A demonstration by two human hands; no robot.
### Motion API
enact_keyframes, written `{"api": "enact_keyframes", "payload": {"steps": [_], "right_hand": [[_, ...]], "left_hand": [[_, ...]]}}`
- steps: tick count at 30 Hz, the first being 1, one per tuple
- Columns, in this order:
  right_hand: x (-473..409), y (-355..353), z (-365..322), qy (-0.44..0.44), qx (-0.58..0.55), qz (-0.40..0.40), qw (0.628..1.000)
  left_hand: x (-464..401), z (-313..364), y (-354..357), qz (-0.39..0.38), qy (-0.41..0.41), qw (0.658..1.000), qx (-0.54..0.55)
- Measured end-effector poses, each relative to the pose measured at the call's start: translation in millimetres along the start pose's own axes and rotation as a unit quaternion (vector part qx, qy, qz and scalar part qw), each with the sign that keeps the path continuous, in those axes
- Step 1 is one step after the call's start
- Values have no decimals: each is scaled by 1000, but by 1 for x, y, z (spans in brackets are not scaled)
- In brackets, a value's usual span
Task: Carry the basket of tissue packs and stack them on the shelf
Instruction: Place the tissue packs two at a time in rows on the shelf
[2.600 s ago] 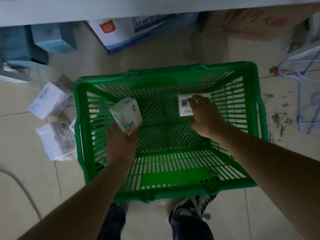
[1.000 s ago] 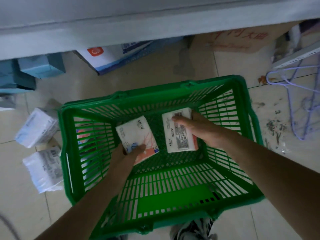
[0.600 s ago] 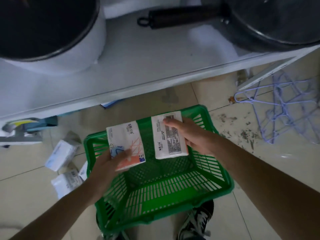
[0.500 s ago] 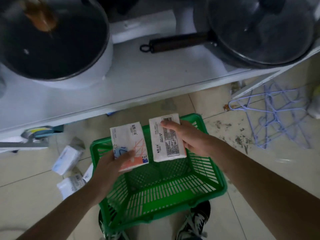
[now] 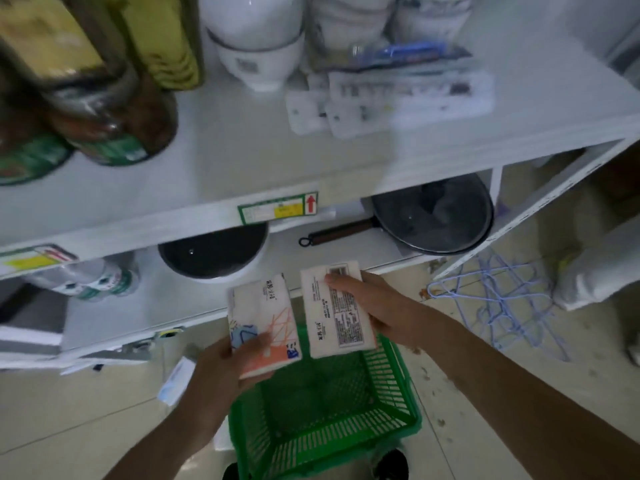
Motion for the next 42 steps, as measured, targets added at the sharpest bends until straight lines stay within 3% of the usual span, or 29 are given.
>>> {"api": "enact_keyframes", "payload": {"steps": [7, 25, 32, 42], "right_hand": [[94, 24, -81, -37, -15, -19, 999], [304, 125, -303, -125, -31, -31, 991], [347, 157, -367, -185, 21, -41, 982], [370, 199, -437, -234, 13, -39, 971]], "left_hand": [[85, 81, -5, 33, 15, 999, -35], [286, 330, -3, 32, 140, 990, 16], [330, 390, -12, 53, 169, 984, 15], [379, 462, -34, 79, 218, 973, 9]]}}
Point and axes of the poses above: each hand's wrist, its own x-axis away from the middle knuckle, its own y-axis out of the palm, z = x × y, the point moved 4 cm from there along -x, towards the middle knuckle, and after that the axes turned 2 degrees about y, right-handed, at the moved point
